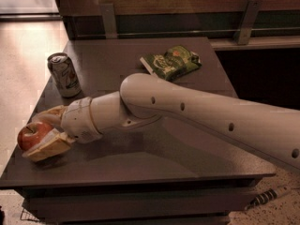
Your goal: Pick apple
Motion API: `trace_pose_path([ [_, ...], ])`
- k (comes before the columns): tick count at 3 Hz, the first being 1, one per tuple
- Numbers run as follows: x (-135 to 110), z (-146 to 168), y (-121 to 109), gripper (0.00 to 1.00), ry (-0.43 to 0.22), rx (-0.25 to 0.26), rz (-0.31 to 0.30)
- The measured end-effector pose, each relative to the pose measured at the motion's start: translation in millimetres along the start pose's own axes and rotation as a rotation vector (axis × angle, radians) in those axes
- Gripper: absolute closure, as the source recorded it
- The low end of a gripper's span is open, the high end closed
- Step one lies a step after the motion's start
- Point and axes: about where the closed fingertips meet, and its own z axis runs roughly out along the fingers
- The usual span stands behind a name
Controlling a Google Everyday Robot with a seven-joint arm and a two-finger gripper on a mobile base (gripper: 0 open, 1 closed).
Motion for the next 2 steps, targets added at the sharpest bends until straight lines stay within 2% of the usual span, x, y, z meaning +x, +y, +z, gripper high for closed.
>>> trace_pose_path([
  [1,-17.2,-16.2,-6.5,1.0,-0.006,0.015,-0.024],
  [2,-45.3,-41.8,-17.1,1.0,-0.006,0.04,-0.059],
])
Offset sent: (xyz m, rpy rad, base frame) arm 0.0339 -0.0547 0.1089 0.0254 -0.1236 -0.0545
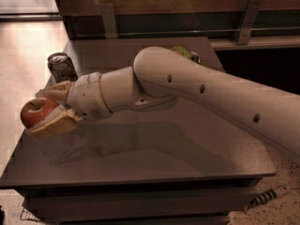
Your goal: Pick apple
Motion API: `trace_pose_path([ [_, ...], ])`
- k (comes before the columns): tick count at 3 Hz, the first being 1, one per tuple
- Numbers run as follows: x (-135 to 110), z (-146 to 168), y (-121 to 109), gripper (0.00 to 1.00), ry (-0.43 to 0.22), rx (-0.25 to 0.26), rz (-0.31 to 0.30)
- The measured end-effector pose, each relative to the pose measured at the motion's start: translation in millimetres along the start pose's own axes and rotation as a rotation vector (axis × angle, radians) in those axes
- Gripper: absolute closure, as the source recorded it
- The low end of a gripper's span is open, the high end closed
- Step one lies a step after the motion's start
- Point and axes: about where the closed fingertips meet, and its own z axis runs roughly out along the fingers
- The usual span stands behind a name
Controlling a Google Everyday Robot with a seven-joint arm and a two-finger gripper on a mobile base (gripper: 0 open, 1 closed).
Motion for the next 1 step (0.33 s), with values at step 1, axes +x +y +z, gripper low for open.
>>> trace_pose_path([
  [1,-26.9,-23.3,-14.1,1.0,0.0,0.021,-0.035],
])
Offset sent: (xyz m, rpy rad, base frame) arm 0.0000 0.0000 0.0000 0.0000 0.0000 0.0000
